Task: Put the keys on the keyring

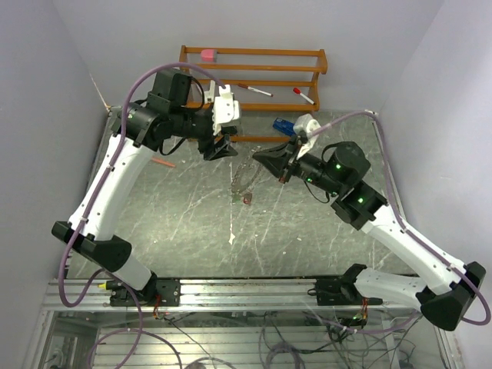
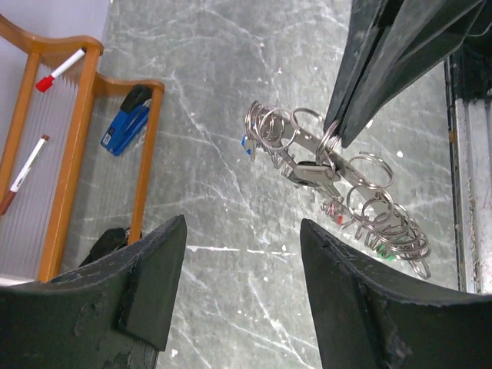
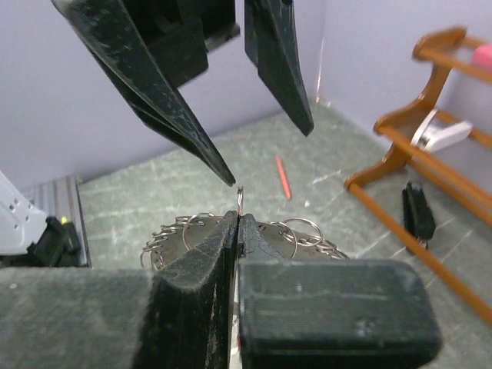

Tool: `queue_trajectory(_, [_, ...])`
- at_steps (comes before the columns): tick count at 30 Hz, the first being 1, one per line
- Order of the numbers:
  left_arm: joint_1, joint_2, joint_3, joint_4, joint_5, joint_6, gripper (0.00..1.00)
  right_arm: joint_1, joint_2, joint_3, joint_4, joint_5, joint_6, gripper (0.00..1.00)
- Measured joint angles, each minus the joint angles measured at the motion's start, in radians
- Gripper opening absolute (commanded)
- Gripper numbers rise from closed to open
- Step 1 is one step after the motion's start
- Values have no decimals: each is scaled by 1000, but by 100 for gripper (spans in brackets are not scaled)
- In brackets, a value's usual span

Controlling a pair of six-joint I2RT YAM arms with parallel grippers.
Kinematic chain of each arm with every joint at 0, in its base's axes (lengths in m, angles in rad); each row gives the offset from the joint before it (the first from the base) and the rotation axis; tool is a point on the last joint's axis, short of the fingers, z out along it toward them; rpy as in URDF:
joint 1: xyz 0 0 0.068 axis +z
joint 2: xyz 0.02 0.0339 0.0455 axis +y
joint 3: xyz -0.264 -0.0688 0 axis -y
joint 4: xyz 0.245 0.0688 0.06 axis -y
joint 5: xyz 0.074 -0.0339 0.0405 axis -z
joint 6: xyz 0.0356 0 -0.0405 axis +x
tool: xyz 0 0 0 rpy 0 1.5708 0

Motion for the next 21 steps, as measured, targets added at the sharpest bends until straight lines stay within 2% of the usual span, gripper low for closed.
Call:
queue_trajectory(13, [33,73,86,162,218,-179,67,0,-97,-233,361,35,22,0])
queue_trajectory(21, [122,82,54,343,308,-357,66,-4,-98,-241,640,-13,68,0])
